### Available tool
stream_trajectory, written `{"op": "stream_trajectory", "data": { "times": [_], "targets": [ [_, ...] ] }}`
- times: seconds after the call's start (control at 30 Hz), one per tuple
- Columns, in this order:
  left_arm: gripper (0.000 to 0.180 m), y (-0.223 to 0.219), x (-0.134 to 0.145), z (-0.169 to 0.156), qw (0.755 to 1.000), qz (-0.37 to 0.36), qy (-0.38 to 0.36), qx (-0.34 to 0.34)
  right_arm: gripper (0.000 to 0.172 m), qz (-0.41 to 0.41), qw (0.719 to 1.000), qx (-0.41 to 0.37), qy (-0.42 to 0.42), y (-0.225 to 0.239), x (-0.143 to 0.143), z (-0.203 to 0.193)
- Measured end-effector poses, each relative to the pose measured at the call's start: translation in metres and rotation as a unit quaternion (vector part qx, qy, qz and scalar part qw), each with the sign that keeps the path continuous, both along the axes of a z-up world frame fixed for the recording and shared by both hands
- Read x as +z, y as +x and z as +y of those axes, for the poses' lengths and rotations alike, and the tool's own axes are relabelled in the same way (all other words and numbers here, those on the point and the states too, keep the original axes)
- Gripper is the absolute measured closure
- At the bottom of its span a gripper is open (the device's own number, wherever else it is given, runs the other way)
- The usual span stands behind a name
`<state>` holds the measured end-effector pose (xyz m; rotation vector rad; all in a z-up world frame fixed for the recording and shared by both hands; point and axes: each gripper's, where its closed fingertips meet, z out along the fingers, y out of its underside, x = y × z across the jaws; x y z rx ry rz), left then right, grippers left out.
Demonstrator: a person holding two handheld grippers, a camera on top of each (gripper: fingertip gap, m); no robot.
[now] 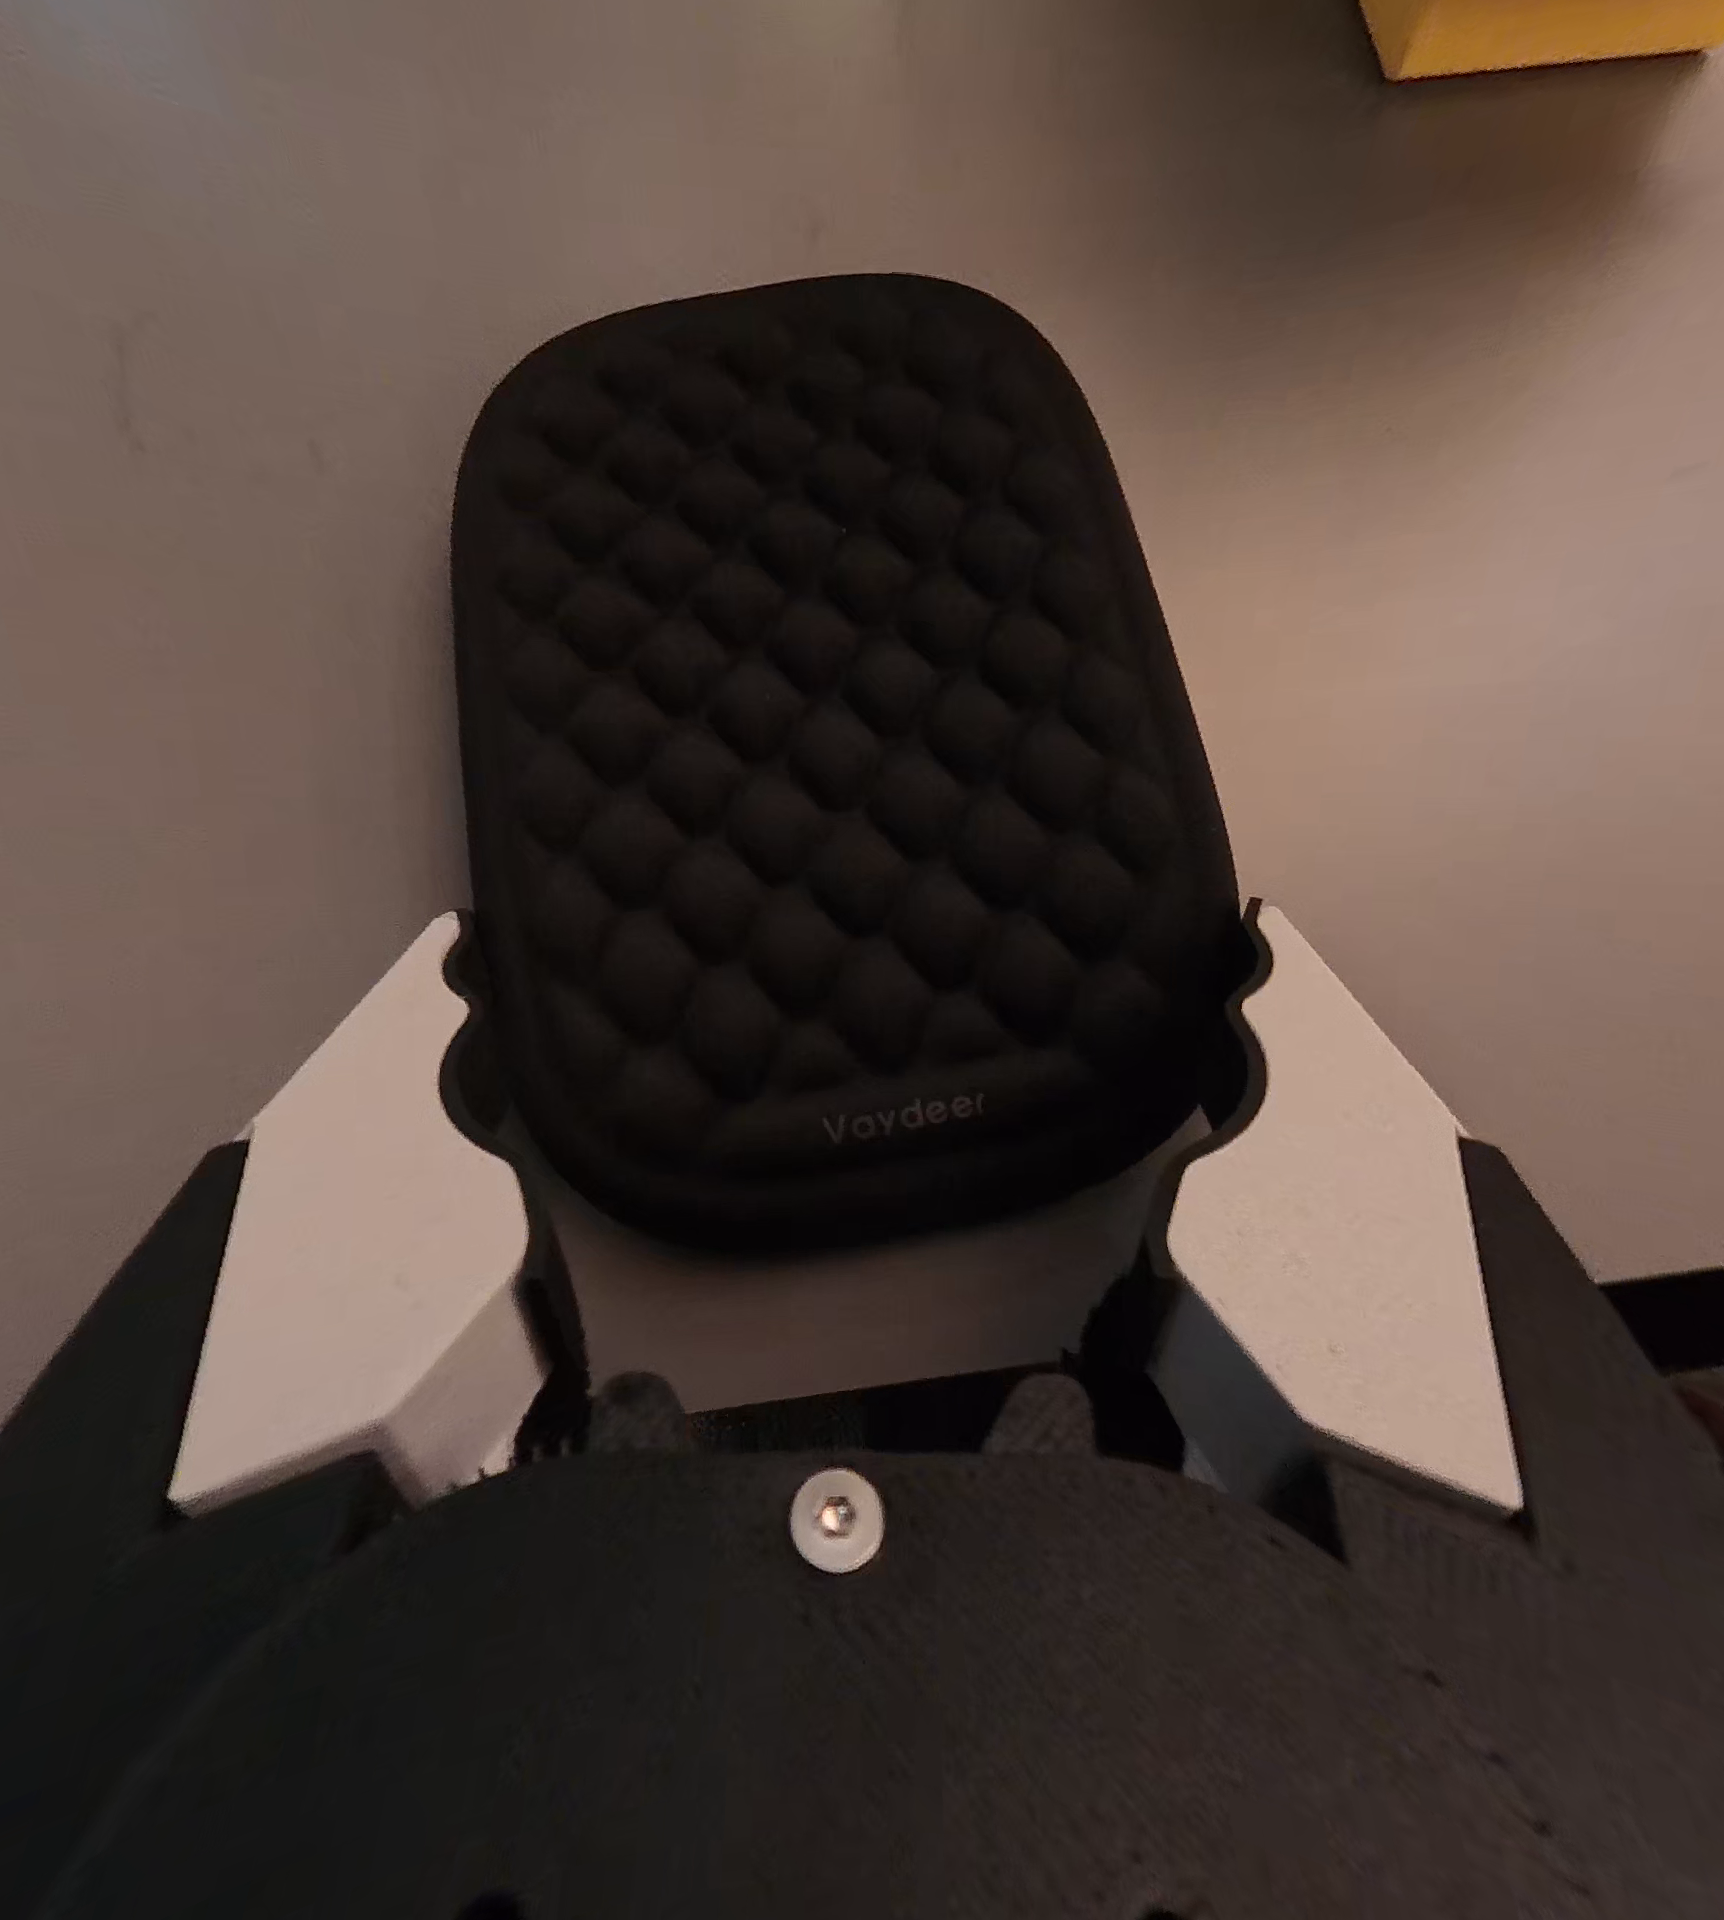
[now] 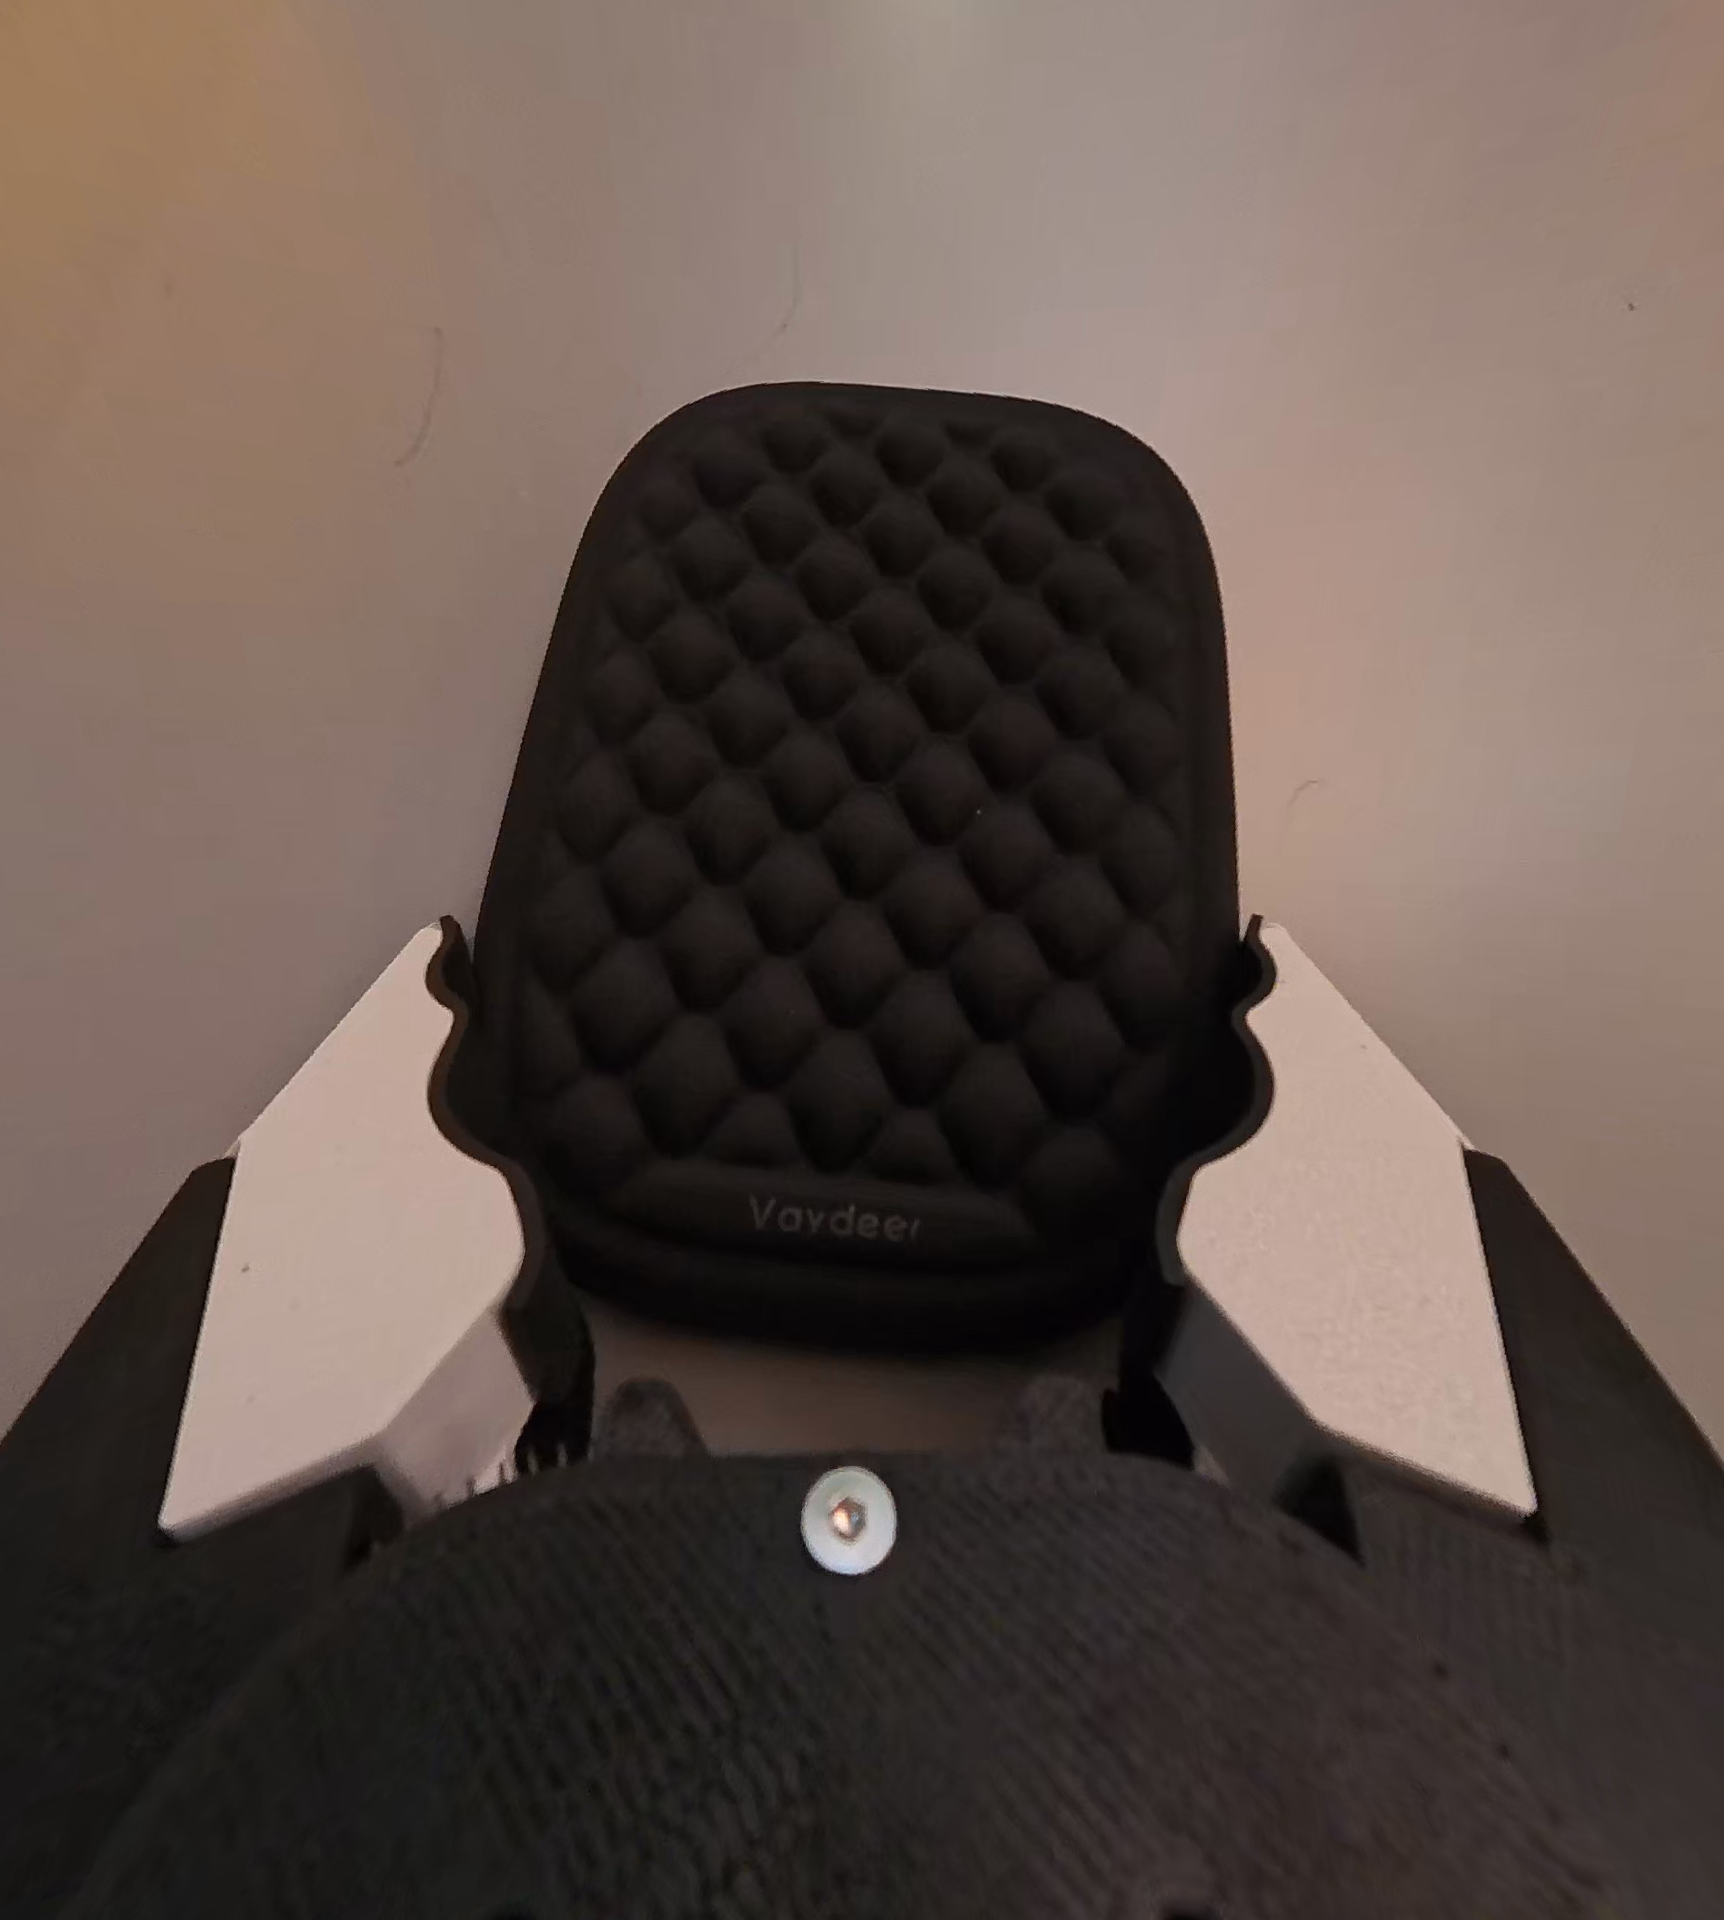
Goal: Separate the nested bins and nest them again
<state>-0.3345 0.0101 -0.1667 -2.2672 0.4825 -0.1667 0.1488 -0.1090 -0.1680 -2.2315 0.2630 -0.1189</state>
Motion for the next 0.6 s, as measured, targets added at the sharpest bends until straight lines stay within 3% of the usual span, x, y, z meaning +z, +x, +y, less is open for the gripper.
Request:
{"op": "stream_trajectory", "data": {
  "times": [0.2,0.3,0.37,0.47,0.5,0.6],
  "targets": [
    [0.043,-0.002,0.001,-0.003,1.000,-0.006,-0.002,-0.006,0.029,-0.001,1.000,0.010,0.014,0.000,0.002,0.000],
    [0.048,-0.004,0.026,-0.007,0.998,-0.053,0.027,-0.008,0.021,-0.008,0.999,0.040,0.035,-0.004,0.018,-0.003],
    [0.051,-0.005,0.074,-0.010,0.991,-0.106,0.083,-0.023,0.021,-0.050,0.993,0.068,0.083,-0.003,0.063,-0.003],
    [0.066,0.012,0.189,-0.008,0.948,-0.208,0.212,-0.110,0.022,-0.110,0.952,0.162,0.234,-0.022,0.177,0.014],
    [0.072,0.021,0.222,0.000,0.937,-0.217,0.236,-0.142,0.023,-0.110,0.936,0.195,0.271,-0.033,0.212,0.025],
    [0.065,0.053,0.283,0.051,0.935,-0.172,0.244,-0.191,0.031,-0.085,0.902,0.271,0.326,-0.054,0.296,0.074]
  ]
}}
